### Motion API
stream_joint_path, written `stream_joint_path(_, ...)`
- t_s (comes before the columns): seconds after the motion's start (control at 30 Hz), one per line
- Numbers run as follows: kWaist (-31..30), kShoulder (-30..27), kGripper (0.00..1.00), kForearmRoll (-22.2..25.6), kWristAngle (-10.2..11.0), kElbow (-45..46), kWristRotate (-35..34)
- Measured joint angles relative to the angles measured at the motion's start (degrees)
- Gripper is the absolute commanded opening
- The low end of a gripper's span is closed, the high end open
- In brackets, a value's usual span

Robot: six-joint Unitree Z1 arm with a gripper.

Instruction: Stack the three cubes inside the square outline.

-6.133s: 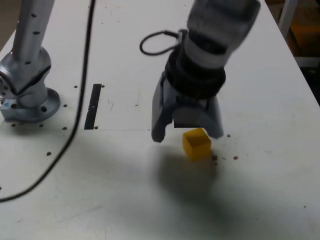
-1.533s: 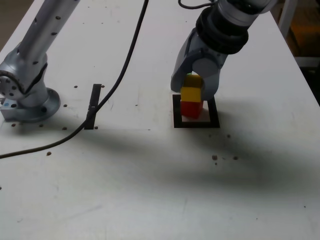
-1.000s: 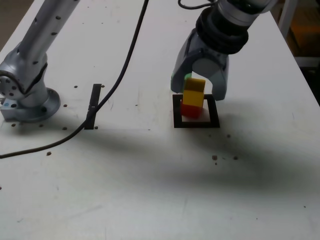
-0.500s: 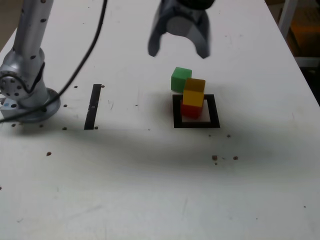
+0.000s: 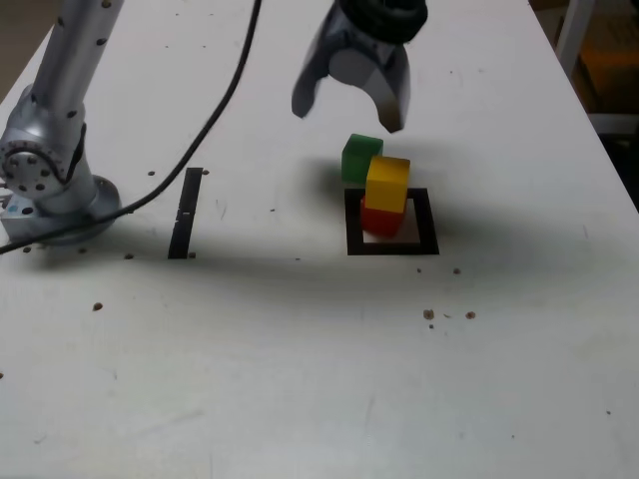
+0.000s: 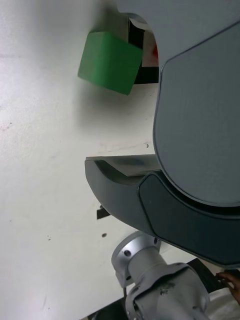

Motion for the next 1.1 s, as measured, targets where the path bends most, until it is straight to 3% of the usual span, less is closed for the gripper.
stream_joint_path(0.47, -0.72, 1.19, 0.99, -8.32, -1.57, 5.68, 0.7)
stream_joint_path(1.1, -0.8, 3.32, 0.86, -9.32, -0.36, 5.37, 2.82)
